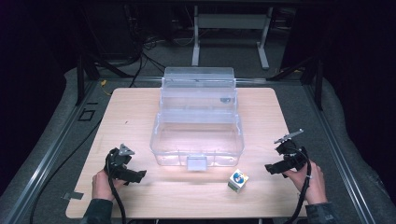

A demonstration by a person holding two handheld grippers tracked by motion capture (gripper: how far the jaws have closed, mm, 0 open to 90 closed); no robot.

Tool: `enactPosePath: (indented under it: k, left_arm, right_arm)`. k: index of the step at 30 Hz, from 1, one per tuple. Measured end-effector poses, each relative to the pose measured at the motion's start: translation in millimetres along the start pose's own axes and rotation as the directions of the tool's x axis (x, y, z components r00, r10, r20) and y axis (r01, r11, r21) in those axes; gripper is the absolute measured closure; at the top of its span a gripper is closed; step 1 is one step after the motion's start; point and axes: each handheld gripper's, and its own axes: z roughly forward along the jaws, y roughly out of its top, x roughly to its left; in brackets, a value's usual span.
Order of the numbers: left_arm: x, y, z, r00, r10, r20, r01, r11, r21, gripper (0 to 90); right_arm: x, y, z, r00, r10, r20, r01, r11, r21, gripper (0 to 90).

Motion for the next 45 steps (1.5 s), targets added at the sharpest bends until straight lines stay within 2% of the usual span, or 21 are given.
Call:
enactPosePath:
  k: [4, 8, 14, 17, 21, 22, 23, 24, 27, 28, 29, 30, 31, 33, 41, 43, 44, 45]
  left_arm:
    - [-0.3, -0.5, 1.0, 1.0000, 0.006, -0.007, -0.006, 0.9999, 0.014, 0.5]
    - [-1.1, 0.9, 0.6, 0.9999, 0.014, -0.004, -0.014, 0.9999, 0.011, 0.5]
    - [-0.5, 0.7, 1.3, 0.9999, 0.012, 0.003, -0.012, 0.9998, 0.013, 0.5]
    - [0.3, 0.1, 1.7, 0.9999, 0.012, 0.001, -0.012, 0.9999, 0.007, 0.5]
    - [0.6, 0.1, 1.4, 0.9999, 0.015, 0.002, -0.015, 0.9998, 0.014, 0.5]
    - [0.0, 0.8, 0.8, 0.9998, 0.020, 0.002, -0.020, 0.9997, 0.015, 0.5]
    - [-0.4, 1.2, 0.7, 0.9998, 0.022, 0.001, -0.022, 0.9997, 0.013, 0.5]
    - [-0.7, 1.4, 0.7, 0.9998, 0.021, 0.002, -0.021, 0.9997, 0.014, 0.5]
    - [-1.0, 1.1, 1.5, 0.9998, 0.020, 0.001, -0.020, 0.9997, 0.014, 0.5]
    - [-0.2, 0.6, 1.7, 0.9998, 0.021, -0.005, -0.021, 0.9996, 0.017, 0.5]
    - [-0.2, 0.6, 1.7, 0.9998, 0.021, -0.005, -0.021, 0.9996, 0.017, 0.5]
    - [1.8, 0.2, 0.9, 0.9998, 0.019, 0.000, -0.019, 0.9997, 0.013, 0.6]
    - [2.5, 0.1, 0.5, 0.9999, 0.016, -0.002, -0.016, 0.9998, 0.012, 0.6]
    - [3.4, 0.7, 0.6, 0.9999, 0.016, 0.002, -0.016, 0.9998, 0.011, 0.6]
    - [1.9, 1.5, 2.0, 0.9997, 0.023, 0.004, -0.023, 0.9996, 0.018, 0.7]
    - [2.4, 1.4, 1.7, 0.9997, 0.025, 0.000, -0.025, 0.9996, 0.015, 0.8]
    - [2.6, 1.5, 1.5, 0.9997, 0.023, 0.001, -0.023, 0.9996, 0.015, 0.8]
    - [2.2, 1.5, 1.6, 0.9997, 0.024, 0.000, -0.024, 0.9996, 0.015, 0.9]
  right_arm:
    - [-0.4, 1.3, 1.5, 0.9999, 0.001, -0.011, -0.001, 0.9998, 0.019, 3.4]
    - [1.0, 2.3, 3.1, 1.0000, -0.001, 0.003, 0.001, 0.9987, 0.050, 3.3]
    - [4.6, 3.1, -0.2, 0.9997, 0.004, -0.026, -0.003, 0.9991, 0.042, 1.0]
    - [7.0, 4.8, -2.3, 0.9997, -0.001, -0.024, 0.002, 0.9990, 0.044, 1.3]
    - [14.3, 9.3, -4.8, 0.9996, -0.019, -0.022, 0.020, 0.9984, 0.053, 3.0]
    - [17.1, 11.3, -4.3, 0.9956, -0.025, -0.091, 0.029, 0.9986, 0.045, 5.0]
    - [21.4, 13.4, -6.6, 0.9990, -0.043, -0.015, 0.044, 0.9961, 0.076, 5.2]
    - [23.4, 14.2, -6.5, 0.9988, -0.046, -0.014, 0.047, 0.9966, 0.068, 5.2]
    - [26.8, 15.9, -7.8, 0.9966, -0.049, -0.066, 0.052, 0.9977, 0.044, 5.2]
    - [29.5, 16.8, -9.7, 0.9980, -0.056, -0.030, 0.058, 0.9969, 0.054, 5.1]
    - [29.5, 16.8, -9.7, 0.9980, -0.056, -0.030, 0.058, 0.9969, 0.054, 5.1]
    - [32.7, 17.6, -10.9, 0.9962, -0.064, -0.058, 0.067, 0.9970, 0.039, 3.9]
    - [36.3, 18.5, -12.9, 0.9966, -0.075, -0.032, 0.077, 0.9959, 0.048, 3.5]
    - [41.4, 19.6, -14.9, 0.9940, -0.090, -0.063, 0.092, 0.9952, 0.034, 3.6]
    - [56.7, 26.5, -11.1, 0.9873, -0.134, -0.086, 0.137, 0.9898, 0.039, 3.6]
    - [60.6, 28.1, -8.8, 0.9836, -0.143, -0.110, 0.147, 0.9887, 0.030, 3.7]
    - [63.4, 29.1, -8.6, 0.9844, -0.147, -0.096, 0.152, 0.9877, 0.037, 3.8]
    - [65.1, 29.7, -7.7, 0.9828, -0.153, -0.104, 0.158, 0.9868, 0.037, 3.8]
